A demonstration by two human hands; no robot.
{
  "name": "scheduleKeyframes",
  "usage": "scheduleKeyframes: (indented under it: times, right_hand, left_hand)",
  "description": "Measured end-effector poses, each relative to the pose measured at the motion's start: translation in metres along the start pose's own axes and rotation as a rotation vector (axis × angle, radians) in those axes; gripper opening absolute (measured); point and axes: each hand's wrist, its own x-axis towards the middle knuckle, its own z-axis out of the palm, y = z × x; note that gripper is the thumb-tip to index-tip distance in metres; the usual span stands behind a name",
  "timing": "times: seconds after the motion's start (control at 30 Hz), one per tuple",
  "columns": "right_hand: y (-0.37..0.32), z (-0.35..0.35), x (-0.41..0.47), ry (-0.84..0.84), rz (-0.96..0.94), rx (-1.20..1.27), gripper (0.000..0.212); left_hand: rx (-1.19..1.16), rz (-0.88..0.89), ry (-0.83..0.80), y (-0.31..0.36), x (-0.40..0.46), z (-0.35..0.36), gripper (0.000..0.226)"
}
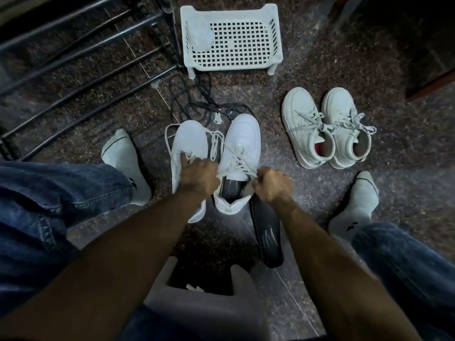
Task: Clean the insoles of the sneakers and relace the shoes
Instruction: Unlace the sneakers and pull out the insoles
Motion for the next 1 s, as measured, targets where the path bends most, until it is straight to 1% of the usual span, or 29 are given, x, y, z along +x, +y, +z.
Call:
scheduleKeyframes:
  times: [0.03, 0.07, 0.13, 0.17, 0.2, 0.23, 0.27, 0.37, 0.43, 0.53, 0.63, 0.7, 0.77, 0.8, 0.9, 1.0]
  right_hand:
    - [-0.005, 0.003, -0.002, 0.004, 0.026, 0.068, 0.022]
    - [-0.01, 0.005, -0.003, 0.012, 0.05, 0.158, 0.023]
    - [-0.019, 0.007, -0.002, 0.023, 0.074, 0.327, 0.034]
    - [-0.021, 0.006, 0.0, 0.018, 0.075, 0.371, 0.039]
    - [-0.021, 0.005, 0.003, 0.007, 0.076, 0.394, 0.041]
    - [-0.021, 0.004, 0.005, -0.007, 0.078, 0.406, 0.04]
    - [-0.021, 0.003, 0.007, -0.026, 0.078, 0.419, 0.037]
    - [-0.018, 0.0, 0.011, -0.076, 0.082, 0.461, 0.022]
    - [-0.013, 0.003, 0.018, -0.087, 0.097, 0.502, 0.015]
    - [0.001, 0.02, 0.031, -0.127, 0.131, 0.612, 0.018]
    - [0.004, 0.029, 0.032, -0.109, 0.14, 0.703, 0.015]
    - [0.001, 0.024, 0.026, -0.101, 0.134, 0.765, 0.012]
    - [-0.002, 0.02, 0.022, -0.089, 0.12, 0.775, 0.009]
    - [-0.002, 0.019, 0.021, -0.076, 0.112, 0.761, 0.01]
    - [-0.003, 0.02, 0.019, -0.028, 0.108, 0.699, 0.013]
    - [-0.006, 0.022, 0.011, 0.021, 0.066, 0.554, 0.02]
  left_hand:
    - [0.08, 0.057, 0.033, 0.002, -0.004, 0.002, 0.015]
    - [0.163, 0.154, 0.101, 0.004, -0.006, 0.005, 0.023]
    - [0.264, 0.398, 0.243, 0.005, -0.006, 0.007, 0.028]
    - [0.31, 0.507, 0.261, 0.006, -0.005, 0.006, 0.026]
    - [0.347, 0.57, 0.234, 0.007, -0.002, 0.005, 0.025]
    - [0.372, 0.581, 0.192, 0.01, 0.002, 0.005, 0.026]
    - [0.398, 0.555, 0.161, 0.013, 0.008, 0.005, 0.027]
    - [0.458, 0.485, 0.156, 0.029, 0.022, 0.011, 0.036]
    - [0.458, 0.452, 0.147, 0.04, 0.025, 0.019, 0.038]
    - [0.388, 0.374, 0.156, 0.045, 0.027, 0.029, 0.036]
    - [0.356, 0.374, 0.203, 0.04, 0.031, 0.036, 0.033]
    - [0.362, 0.385, 0.202, 0.037, 0.034, 0.038, 0.026]
    - [0.354, 0.414, 0.207, 0.035, 0.038, 0.037, 0.017]
    - [0.315, 0.455, 0.23, 0.034, 0.04, 0.036, 0.014]
    - [0.085, 0.611, 0.268, 0.025, 0.044, 0.029, 0.01]
    - [-0.116, 0.729, 0.172, 0.004, 0.048, 0.013, 0.013]
